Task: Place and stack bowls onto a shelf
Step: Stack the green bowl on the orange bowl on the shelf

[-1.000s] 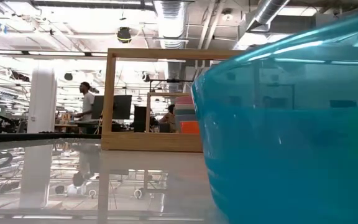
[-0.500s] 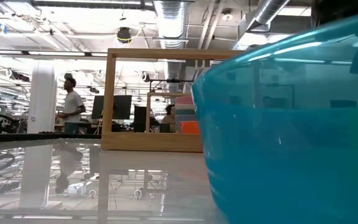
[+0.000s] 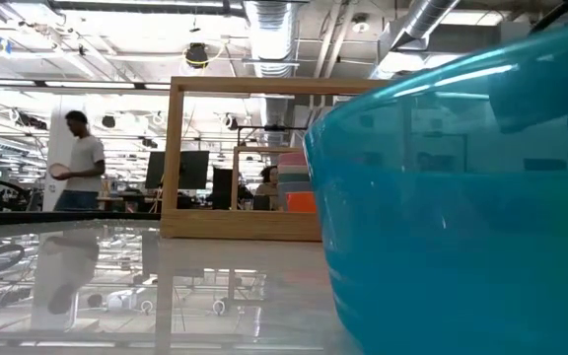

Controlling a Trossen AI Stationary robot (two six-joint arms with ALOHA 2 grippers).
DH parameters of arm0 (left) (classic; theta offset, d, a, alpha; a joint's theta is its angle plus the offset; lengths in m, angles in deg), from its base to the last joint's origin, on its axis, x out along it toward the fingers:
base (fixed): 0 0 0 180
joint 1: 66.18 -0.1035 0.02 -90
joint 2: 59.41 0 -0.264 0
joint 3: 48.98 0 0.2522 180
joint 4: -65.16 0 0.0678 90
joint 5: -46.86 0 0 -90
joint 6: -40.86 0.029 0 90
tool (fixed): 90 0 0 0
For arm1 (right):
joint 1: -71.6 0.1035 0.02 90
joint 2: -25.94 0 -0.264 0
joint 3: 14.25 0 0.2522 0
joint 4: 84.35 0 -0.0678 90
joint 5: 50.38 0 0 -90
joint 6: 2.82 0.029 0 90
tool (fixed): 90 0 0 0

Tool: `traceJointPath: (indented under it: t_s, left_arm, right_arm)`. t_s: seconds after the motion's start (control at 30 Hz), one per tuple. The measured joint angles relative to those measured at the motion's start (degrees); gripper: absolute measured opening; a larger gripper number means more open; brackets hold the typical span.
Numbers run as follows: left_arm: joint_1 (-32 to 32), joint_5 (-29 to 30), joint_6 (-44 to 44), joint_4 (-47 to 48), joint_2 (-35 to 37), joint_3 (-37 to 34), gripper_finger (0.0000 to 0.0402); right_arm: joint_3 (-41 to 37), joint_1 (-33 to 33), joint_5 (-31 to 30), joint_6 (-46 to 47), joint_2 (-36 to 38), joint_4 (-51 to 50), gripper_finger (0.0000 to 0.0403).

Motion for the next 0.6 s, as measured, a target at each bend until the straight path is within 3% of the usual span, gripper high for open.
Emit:
traceJointPath:
  t_s: [0.1, 0.3, 0.6]
  left_arm:
    - [0.0, 0.0, -0.04, 1.11, -0.02, 0.0, 0.0147]
    - [0.0, -0.05, -3.54, 5.17, 0.07, 0.0, 0.0146]
    - [0.02, -3.65, -8.65, 9.62, 2.31, -0.02, 0.0146]
  right_arm:
    - [1.35, 0.06, 1.58, 0.86, -1.61, -0.33, 0.0222]
    - [4.31, 0.11, 3.83, 4.95, -2.8, -0.74, 0.0029]
    - [11.65, -1.38, 4.81, 12.1, 6.99, -13.26, 0.0023]
